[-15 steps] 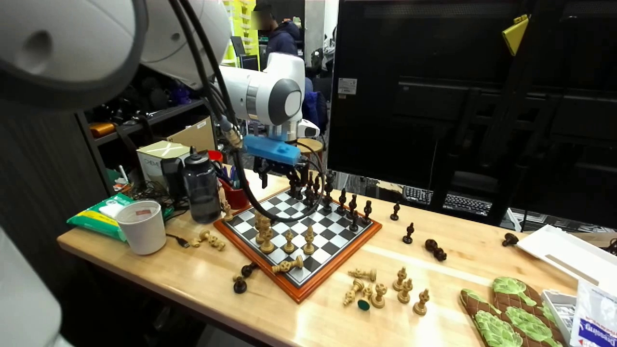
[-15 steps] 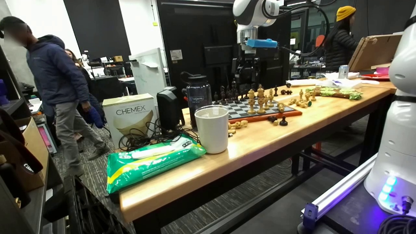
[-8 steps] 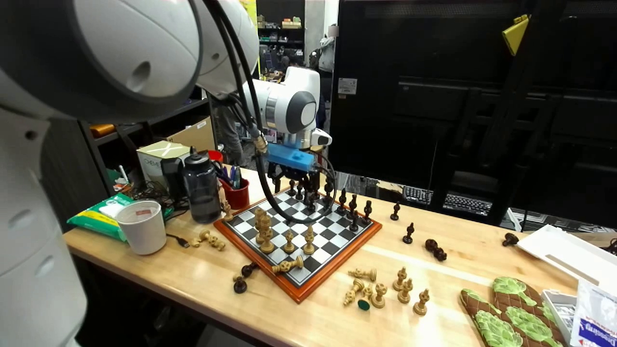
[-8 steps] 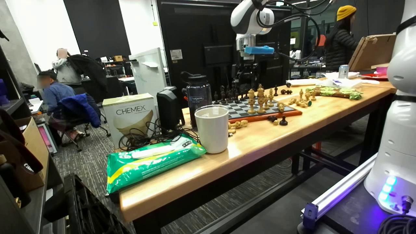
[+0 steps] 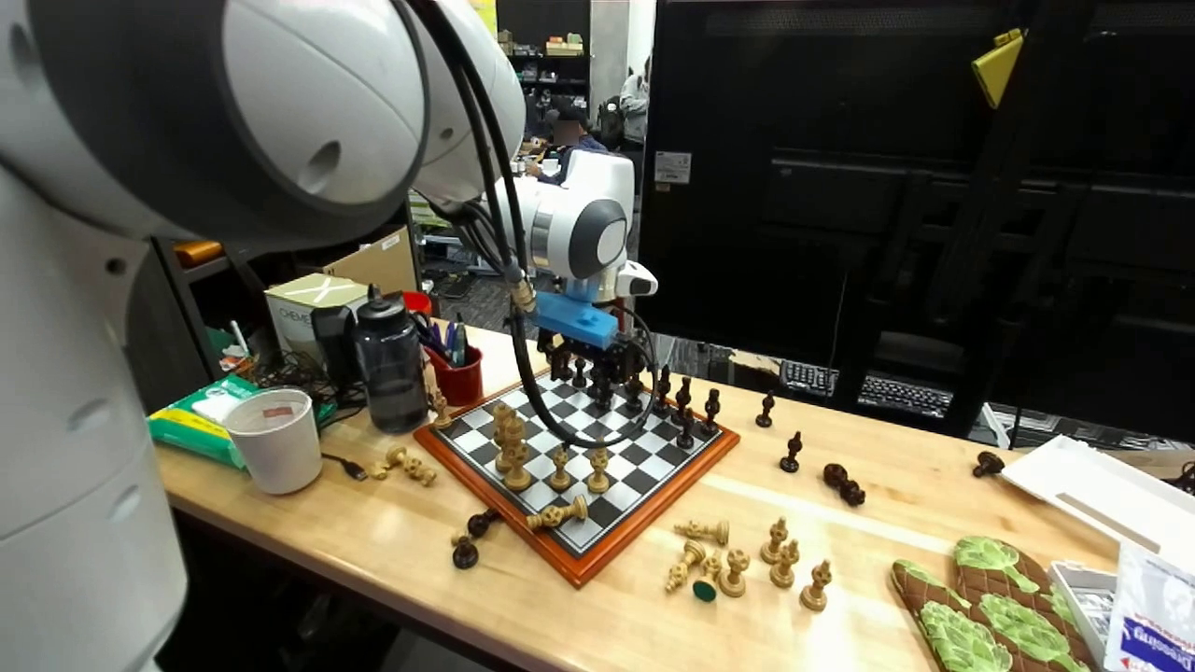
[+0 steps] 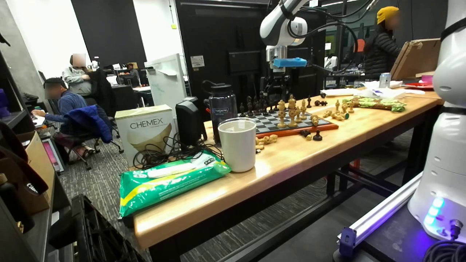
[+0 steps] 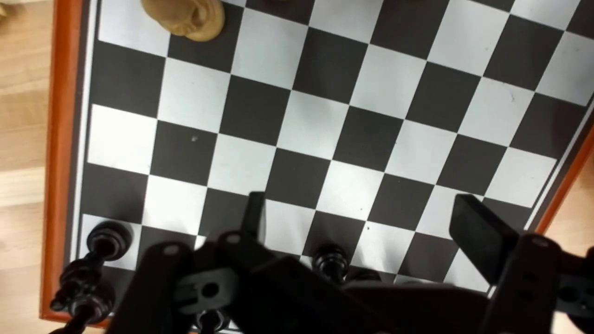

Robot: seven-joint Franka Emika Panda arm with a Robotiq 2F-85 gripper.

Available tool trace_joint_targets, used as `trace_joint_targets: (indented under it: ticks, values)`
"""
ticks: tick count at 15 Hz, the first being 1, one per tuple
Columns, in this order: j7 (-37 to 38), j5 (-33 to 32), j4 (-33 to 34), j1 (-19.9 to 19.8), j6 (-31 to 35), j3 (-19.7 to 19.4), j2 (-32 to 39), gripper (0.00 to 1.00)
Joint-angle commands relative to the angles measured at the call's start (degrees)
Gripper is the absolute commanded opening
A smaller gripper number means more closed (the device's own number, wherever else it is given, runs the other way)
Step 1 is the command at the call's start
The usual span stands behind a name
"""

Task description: Move one black chess piece backwards.

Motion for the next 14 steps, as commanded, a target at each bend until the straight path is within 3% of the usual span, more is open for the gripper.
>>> trace_joint_targets:
  ticks: [1, 14]
  values:
    - [6.2, -2.2, -1.3, 0.5, 3.8, -0.6, 0.1, 1.0]
    - [8.3, -2.3, 0.1, 0.2, 3.4, -0.6, 2.3, 1.0]
